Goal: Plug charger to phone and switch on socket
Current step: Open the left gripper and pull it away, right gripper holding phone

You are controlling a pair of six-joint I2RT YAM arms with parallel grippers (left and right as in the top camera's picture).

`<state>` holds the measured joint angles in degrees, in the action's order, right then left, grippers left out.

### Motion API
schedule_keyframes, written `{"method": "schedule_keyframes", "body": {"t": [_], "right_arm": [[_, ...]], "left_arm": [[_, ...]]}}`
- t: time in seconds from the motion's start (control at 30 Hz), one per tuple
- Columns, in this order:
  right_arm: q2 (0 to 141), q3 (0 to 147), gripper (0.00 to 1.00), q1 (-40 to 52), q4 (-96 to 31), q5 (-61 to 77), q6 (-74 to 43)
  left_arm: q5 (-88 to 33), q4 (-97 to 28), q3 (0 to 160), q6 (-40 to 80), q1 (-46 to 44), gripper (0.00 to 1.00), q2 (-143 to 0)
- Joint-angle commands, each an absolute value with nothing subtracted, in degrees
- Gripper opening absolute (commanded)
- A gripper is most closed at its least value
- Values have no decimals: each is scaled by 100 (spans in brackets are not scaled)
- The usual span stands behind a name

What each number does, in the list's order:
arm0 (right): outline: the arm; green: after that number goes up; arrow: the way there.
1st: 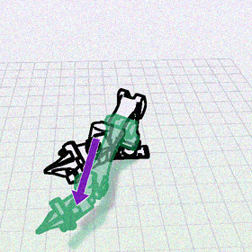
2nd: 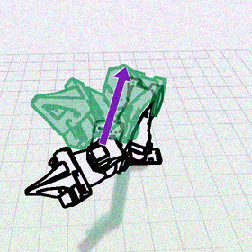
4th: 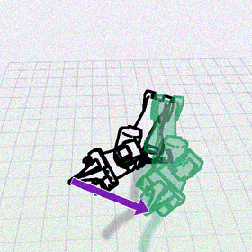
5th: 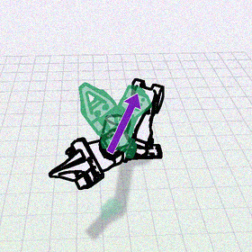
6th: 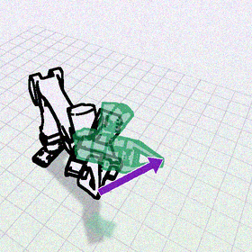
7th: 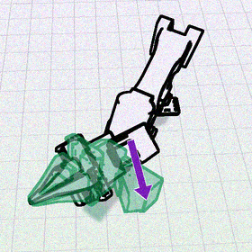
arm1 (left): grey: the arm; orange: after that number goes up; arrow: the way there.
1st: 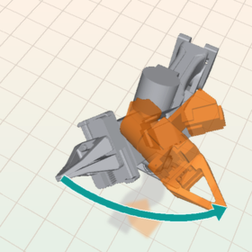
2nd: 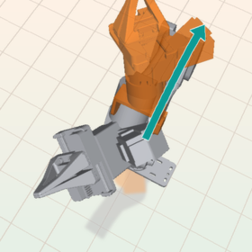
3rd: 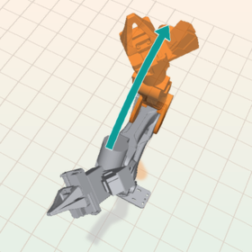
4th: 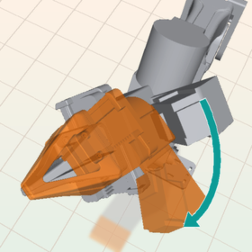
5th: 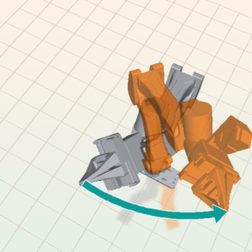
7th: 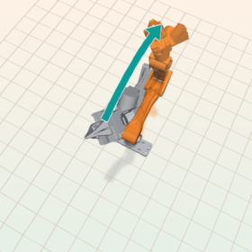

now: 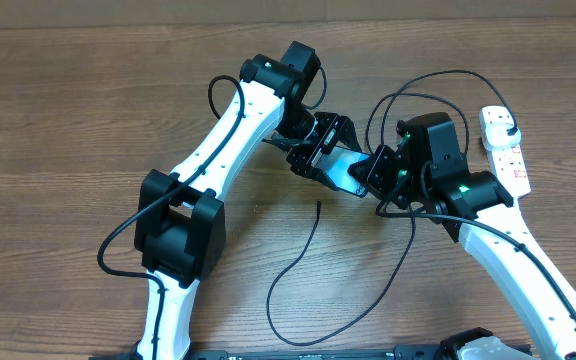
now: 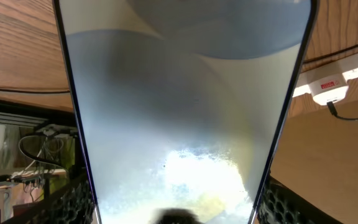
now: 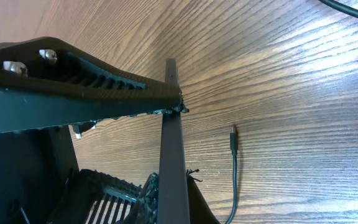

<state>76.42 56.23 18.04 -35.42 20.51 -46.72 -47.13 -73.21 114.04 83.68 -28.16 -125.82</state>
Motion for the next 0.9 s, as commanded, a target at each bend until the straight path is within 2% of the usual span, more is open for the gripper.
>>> {"method": "schedule_keyframes", "body": {"t": [0.0,0.03,0.4,0.47,0.6,0.7,0.87], "right_arm": [[7653,5734,4,1831,-3507,2016,-4650],[7653,5734,4,1831,-3503,2016,-4650],[7653,5734,4,1826,-3496,2014,-4650],[7653,5734,4,1826,-3494,2014,-4650],[7653,5734,4,1826,-3494,1992,-4650],[7653,5734,4,1824,-3489,1951,-4674],[7653,5734,4,1726,-3485,1909,-5105]], "left_arm": [[-4781,-7323,11572,8423,-2853,97,-12578],[-4781,-7323,11572,8416,-2853,100,-12578],[-4781,-7317,11572,8066,-2779,100,-12578],[-4779,-7314,11572,7859,-2718,95,-12578],[-4838,-7234,11572,6908,-2453,93,-12578],[-5146,-7240,11572,5986,-2145,94,-12578],[-5887,-7295,11572,5118,-1664,94,-12578]]}}
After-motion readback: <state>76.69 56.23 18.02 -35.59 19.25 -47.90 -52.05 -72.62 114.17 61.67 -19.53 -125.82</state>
